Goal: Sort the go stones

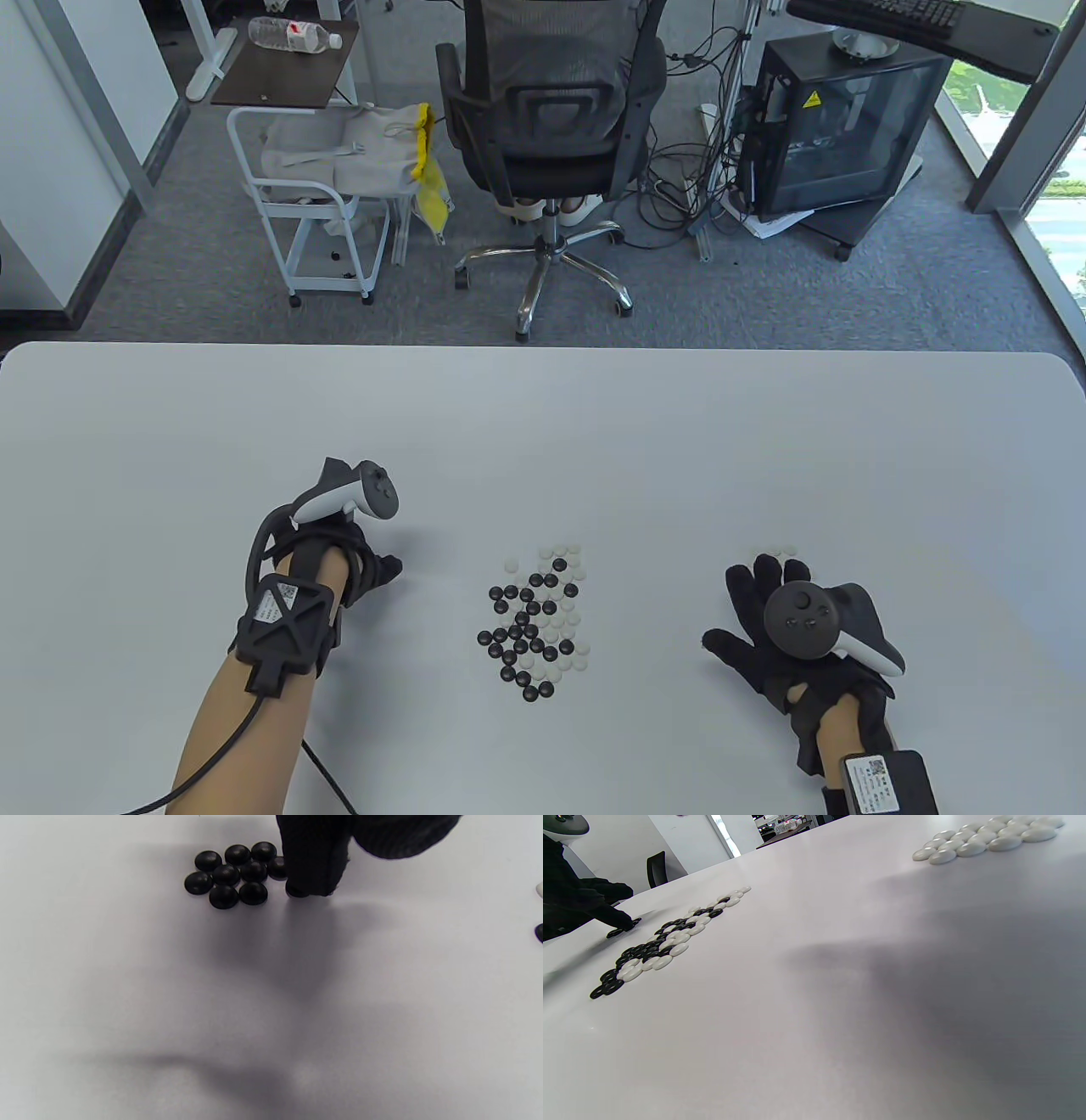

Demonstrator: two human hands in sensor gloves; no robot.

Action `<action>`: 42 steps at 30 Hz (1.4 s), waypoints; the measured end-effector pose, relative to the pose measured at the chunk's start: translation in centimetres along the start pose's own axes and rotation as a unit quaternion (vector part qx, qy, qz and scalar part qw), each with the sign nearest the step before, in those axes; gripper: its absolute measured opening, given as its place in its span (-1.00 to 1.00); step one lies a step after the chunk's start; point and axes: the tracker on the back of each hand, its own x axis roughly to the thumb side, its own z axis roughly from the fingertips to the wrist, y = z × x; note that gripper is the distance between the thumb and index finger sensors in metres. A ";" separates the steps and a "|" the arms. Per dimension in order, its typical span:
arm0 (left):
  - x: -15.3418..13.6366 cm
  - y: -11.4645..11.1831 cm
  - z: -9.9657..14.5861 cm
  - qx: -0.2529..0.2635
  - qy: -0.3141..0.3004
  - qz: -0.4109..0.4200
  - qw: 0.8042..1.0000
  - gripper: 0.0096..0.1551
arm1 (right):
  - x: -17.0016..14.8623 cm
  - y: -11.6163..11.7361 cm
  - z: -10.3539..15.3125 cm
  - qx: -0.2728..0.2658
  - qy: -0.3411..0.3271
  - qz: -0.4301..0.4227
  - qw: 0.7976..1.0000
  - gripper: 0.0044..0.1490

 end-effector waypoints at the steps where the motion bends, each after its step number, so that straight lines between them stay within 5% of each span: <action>1: -0.1 0.0 0.0 0.000 0.002 0.000 1.000 -0.23 | 0.0 0.0 0.0 0.000 0.000 0.000 1.000 0.12; 10: -0.4 0.1 0.4 0.005 -0.003 0.007 1.000 -0.21 | 0.0 0.0 0.0 -0.001 -0.001 -0.001 1.000 0.11; 21: 7.3 -0.2 3.8 0.032 -0.148 -0.073 0.986 -0.22 | 0.0 0.0 0.0 0.000 0.001 0.000 1.000 0.12; 29: 11.6 -1.9 2.8 0.009 -0.186 -0.111 0.976 -0.21 | 0.0 0.0 0.0 -0.002 -0.001 0.000 1.000 0.12; 36: 12.1 -3.0 0.8 -0.009 -0.175 -0.108 0.979 -0.21 | 0.0 0.0 -0.1 -0.004 -0.003 0.000 1.000 0.12; 42: 9.4 -2.5 0.9 0.001 -0.138 -0.101 0.985 -0.24 | -0.1 0.0 0.0 -0.005 -0.004 0.000 1.000 0.12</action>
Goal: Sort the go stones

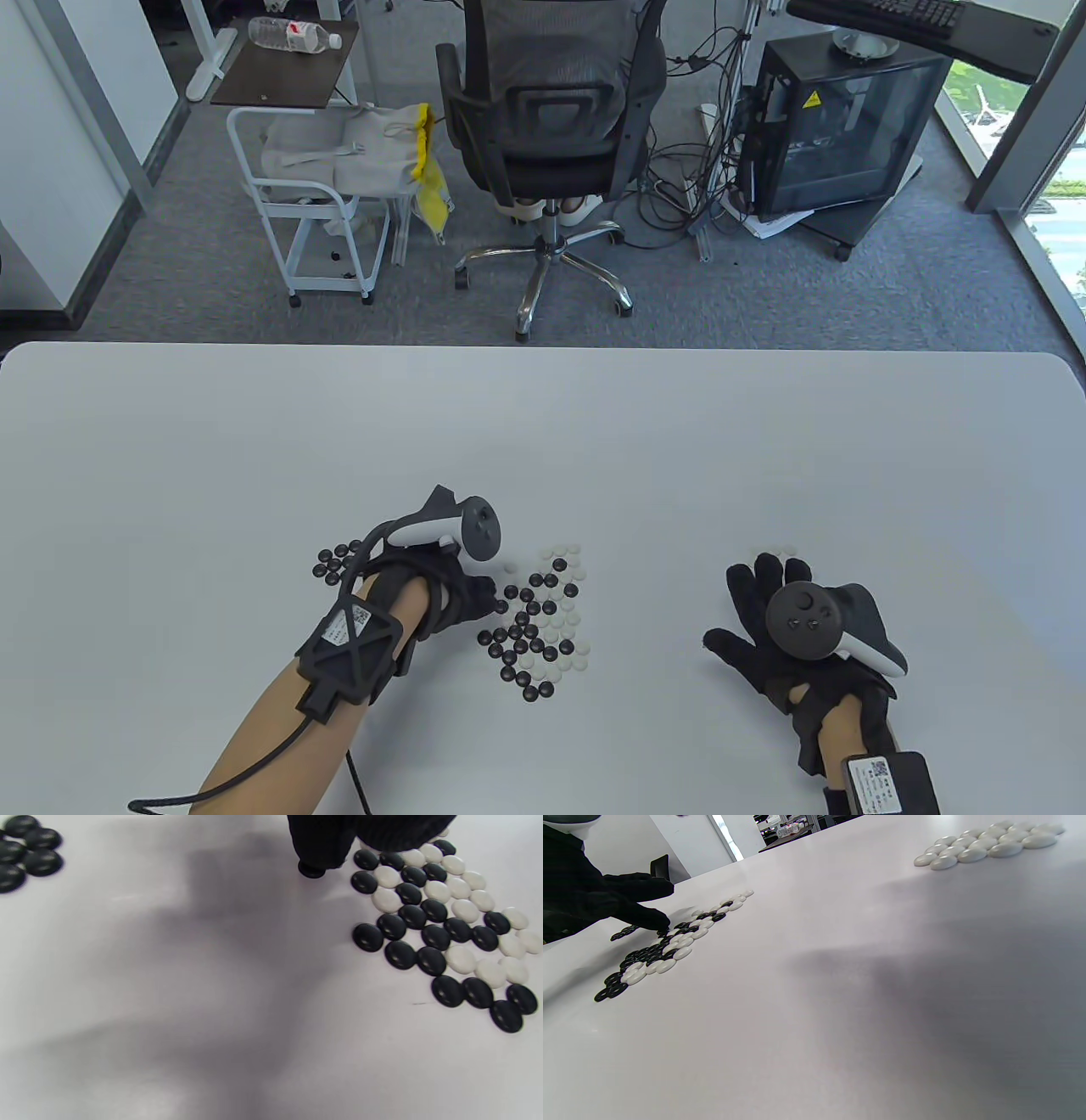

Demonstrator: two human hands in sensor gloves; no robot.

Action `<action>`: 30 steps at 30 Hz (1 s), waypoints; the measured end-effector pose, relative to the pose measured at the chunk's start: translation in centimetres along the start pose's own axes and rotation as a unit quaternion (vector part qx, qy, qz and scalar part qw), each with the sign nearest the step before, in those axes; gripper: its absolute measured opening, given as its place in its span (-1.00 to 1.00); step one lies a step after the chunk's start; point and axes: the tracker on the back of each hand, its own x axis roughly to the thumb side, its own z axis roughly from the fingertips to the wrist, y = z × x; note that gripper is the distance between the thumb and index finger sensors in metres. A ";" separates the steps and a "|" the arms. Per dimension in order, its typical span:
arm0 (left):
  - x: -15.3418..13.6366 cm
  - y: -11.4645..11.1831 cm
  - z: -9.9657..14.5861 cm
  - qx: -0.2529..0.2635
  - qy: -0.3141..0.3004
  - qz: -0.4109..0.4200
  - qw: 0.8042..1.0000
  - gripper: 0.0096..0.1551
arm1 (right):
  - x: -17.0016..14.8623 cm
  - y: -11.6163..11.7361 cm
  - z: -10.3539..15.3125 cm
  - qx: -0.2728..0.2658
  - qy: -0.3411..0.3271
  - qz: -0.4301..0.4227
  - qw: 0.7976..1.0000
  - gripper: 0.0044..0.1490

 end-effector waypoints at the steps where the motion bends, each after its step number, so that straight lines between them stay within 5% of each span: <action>1: -1.0 -0.1 0.3 0.000 0.014 0.006 1.000 -0.24 | 0.0 0.0 0.0 0.000 0.000 0.000 1.000 0.12; 14: -10.5 -4.5 4.3 0.016 0.082 0.088 0.993 -0.23 | -0.1 0.2 -0.1 0.004 -0.001 0.001 1.000 0.12; 30: -12.3 -4.5 4.5 0.018 0.120 0.110 0.987 -0.19 | 0.0 0.3 -0.1 0.004 0.001 0.003 1.000 0.12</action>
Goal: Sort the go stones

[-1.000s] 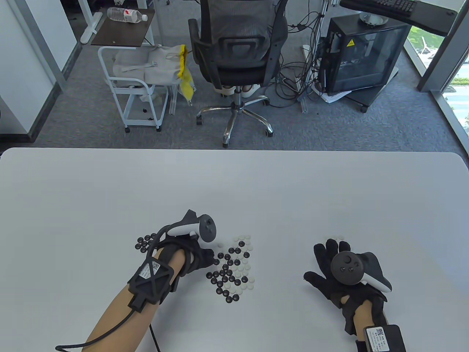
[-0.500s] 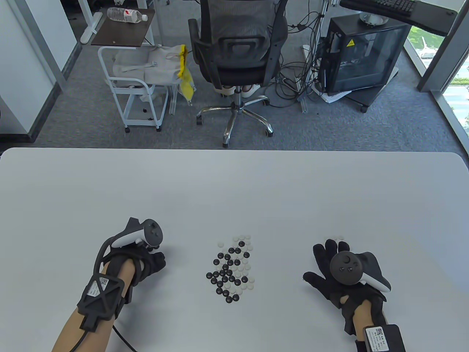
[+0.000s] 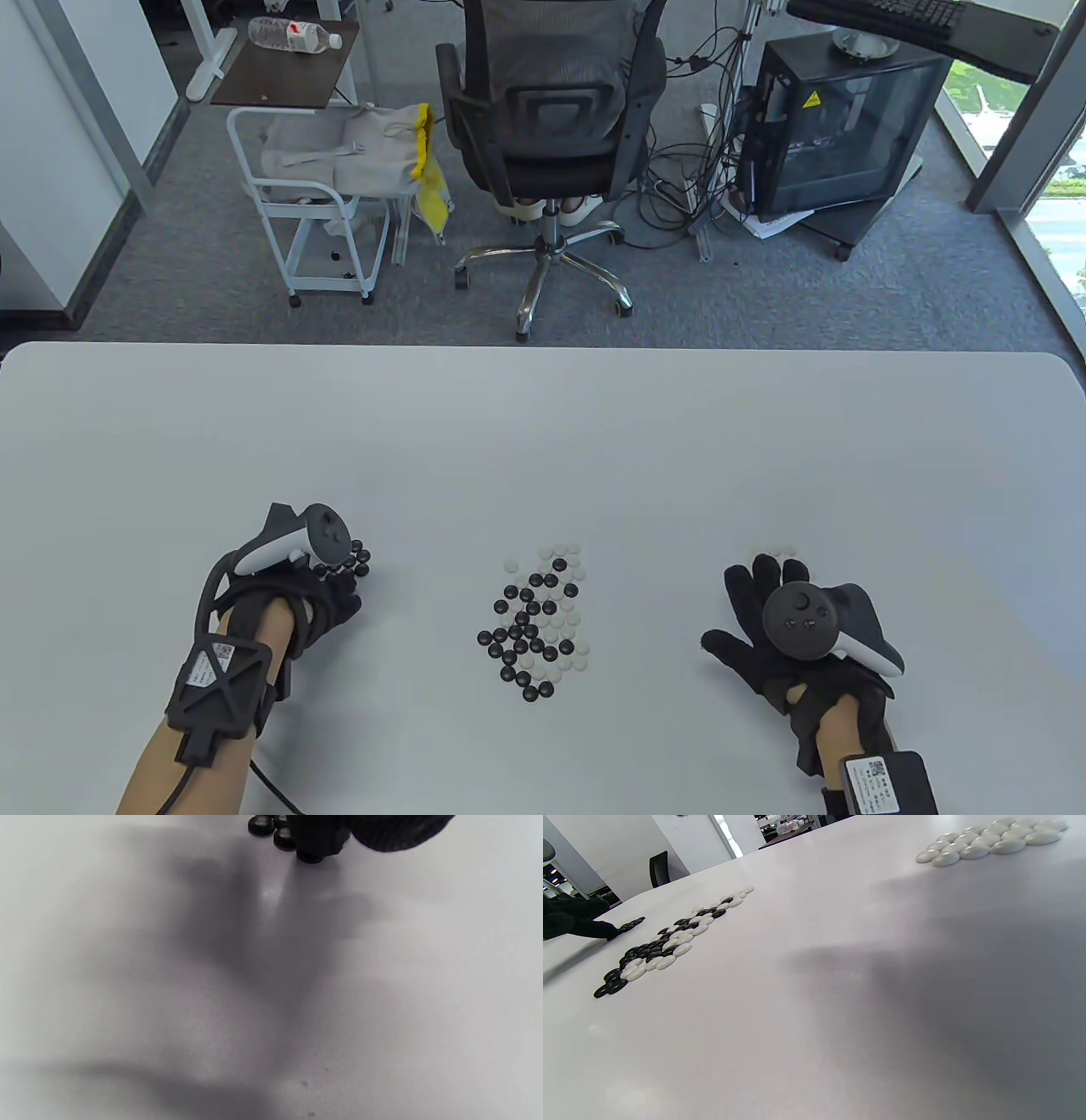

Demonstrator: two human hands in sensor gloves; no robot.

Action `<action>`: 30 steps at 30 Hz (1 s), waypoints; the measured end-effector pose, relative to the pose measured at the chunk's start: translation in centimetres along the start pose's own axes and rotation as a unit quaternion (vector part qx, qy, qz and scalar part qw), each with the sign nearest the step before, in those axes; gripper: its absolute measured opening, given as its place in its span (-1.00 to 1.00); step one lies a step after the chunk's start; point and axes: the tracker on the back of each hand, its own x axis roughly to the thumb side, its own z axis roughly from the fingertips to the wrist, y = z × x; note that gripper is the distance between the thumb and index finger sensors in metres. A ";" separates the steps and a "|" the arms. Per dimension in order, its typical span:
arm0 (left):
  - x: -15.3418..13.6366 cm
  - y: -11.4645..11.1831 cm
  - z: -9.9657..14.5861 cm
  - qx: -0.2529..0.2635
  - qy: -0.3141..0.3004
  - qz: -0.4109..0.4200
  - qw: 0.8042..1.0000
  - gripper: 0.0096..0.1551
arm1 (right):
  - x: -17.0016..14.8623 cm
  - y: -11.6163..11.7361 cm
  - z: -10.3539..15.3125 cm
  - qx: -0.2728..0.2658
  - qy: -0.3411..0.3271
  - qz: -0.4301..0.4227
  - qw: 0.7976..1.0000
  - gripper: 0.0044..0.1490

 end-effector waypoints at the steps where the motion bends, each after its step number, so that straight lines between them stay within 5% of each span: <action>1: 0.1 0.1 0.1 0.001 0.001 -0.003 1.000 -0.19 | 0.0 0.0 0.0 -0.001 0.000 0.000 1.000 0.12; 6: 2.0 1.2 1.4 0.021 -0.031 -0.006 0.999 -0.17 | 0.0 0.0 0.0 0.000 0.000 0.001 1.000 0.12; 15: 9.7 0.9 3.4 0.008 -0.142 -0.070 0.987 -0.23 | 0.1 0.0 0.0 -0.001 0.000 0.004 1.000 0.12; 21: 13.6 -0.7 3.2 -0.007 -0.187 -0.110 0.976 -0.23 | -0.2 0.2 -0.3 0.007 0.003 0.001 1.000 0.12; 30: 15.5 -2.3 1.6 -0.023 -0.195 -0.141 0.970 -0.22 | -0.1 0.3 -0.2 0.009 0.006 0.001 1.000 0.12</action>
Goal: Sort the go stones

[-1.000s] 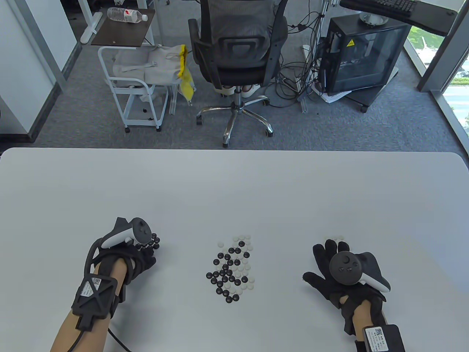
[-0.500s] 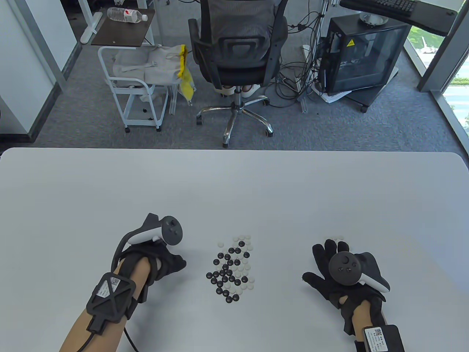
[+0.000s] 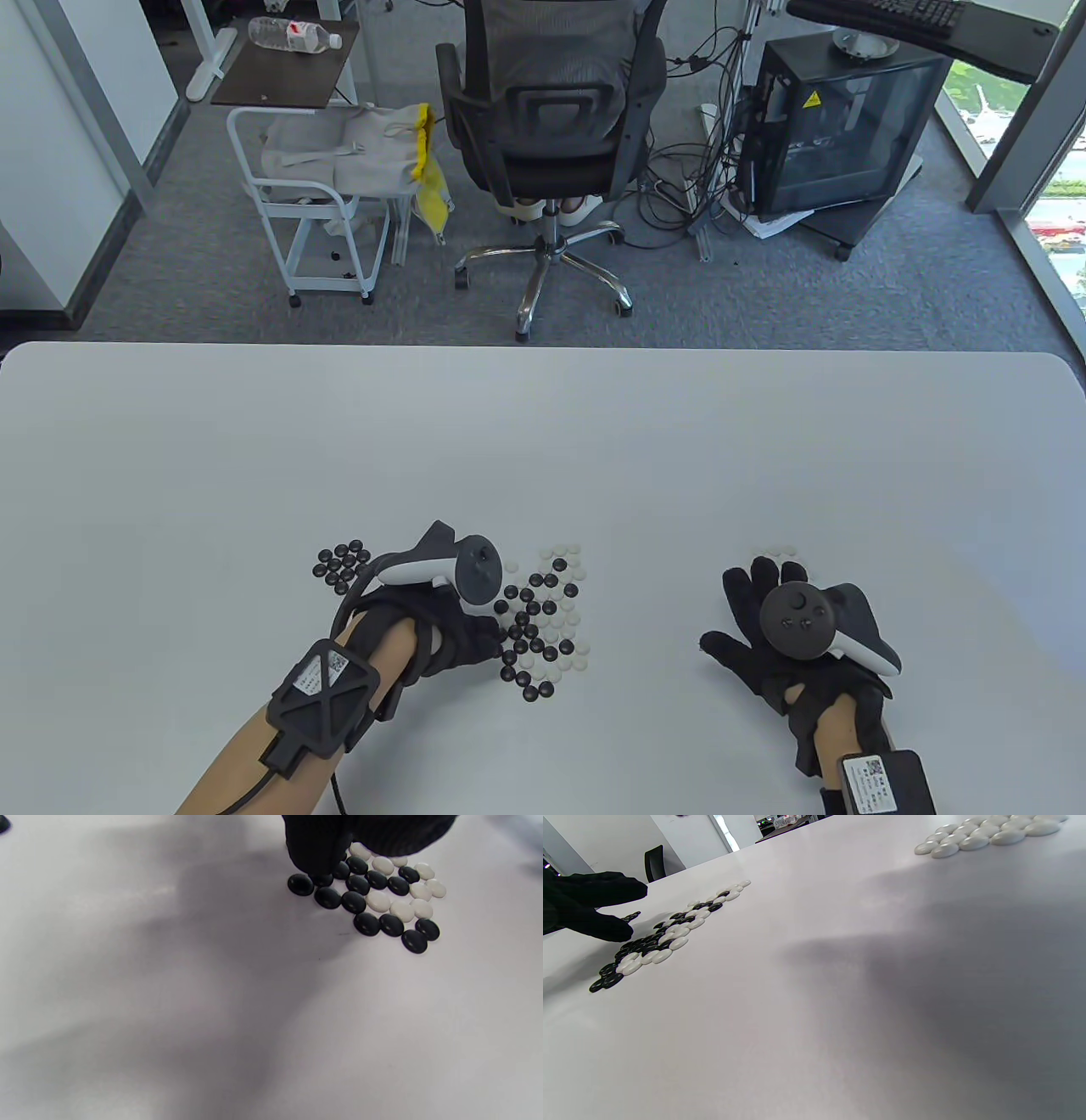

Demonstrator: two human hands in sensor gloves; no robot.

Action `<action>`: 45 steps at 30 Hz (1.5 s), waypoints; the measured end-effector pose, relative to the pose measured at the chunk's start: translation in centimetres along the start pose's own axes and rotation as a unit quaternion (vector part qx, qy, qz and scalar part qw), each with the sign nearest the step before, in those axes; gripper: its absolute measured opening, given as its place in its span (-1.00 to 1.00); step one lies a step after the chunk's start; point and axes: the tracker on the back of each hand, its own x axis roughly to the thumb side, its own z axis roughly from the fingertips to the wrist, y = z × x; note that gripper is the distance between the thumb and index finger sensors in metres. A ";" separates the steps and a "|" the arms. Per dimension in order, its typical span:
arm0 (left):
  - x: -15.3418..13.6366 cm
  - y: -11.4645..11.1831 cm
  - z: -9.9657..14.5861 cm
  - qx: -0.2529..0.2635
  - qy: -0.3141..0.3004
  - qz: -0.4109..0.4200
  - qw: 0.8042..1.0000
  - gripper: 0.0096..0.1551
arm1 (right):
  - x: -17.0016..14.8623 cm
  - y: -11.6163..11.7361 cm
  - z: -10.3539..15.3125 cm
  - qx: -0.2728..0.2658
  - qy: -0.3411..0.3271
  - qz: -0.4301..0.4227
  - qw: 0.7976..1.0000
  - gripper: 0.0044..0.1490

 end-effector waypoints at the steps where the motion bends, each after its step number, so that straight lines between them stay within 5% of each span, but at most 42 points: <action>1: 0.0 -0.1 -0.1 -0.001 0.003 -0.005 1.000 -0.22 | 0.0 0.0 0.0 -0.001 0.000 0.000 1.000 0.12; 6: -1.2 0.2 0.5 0.010 0.047 -0.032 0.998 -0.23 | -0.1 -0.1 0.1 -0.004 0.001 0.000 1.000 0.12; 15: -10.2 1.6 1.5 0.006 0.188 0.079 0.979 -0.23 | -0.1 -0.2 0.2 -0.007 0.000 -0.003 1.000 0.12; 27: -12.9 1.2 2.6 0.005 0.227 0.102 0.968 -0.22 | -0.3 -0.2 0.1 -0.006 0.001 -0.003 1.000 0.12; 32: -11.8 2.4 3.3 0.032 0.210 0.096 0.972 -0.20 | -0.3 -0.2 0.1 -0.005 0.002 -0.002 1.000 0.12; 37: -7.7 3.9 3.8 0.059 0.133 0.064 0.987 -0.21 | -0.3 -0.2 0.1 -0.005 0.003 -0.003 1.000 0.12; 40: -5.0 4.1 3.0 0.049 0.060 0.070 0.995 -0.23 | -0.3 -0.2 0.1 -0.005 0.003 -0.002 1.000 0.12; 45: -1.6 3.8 0.8 0.029 0.025 0.037 0.999 -0.23 | -0.3 -0.2 0.1 -0.006 0.002 -0.001 1.000 0.12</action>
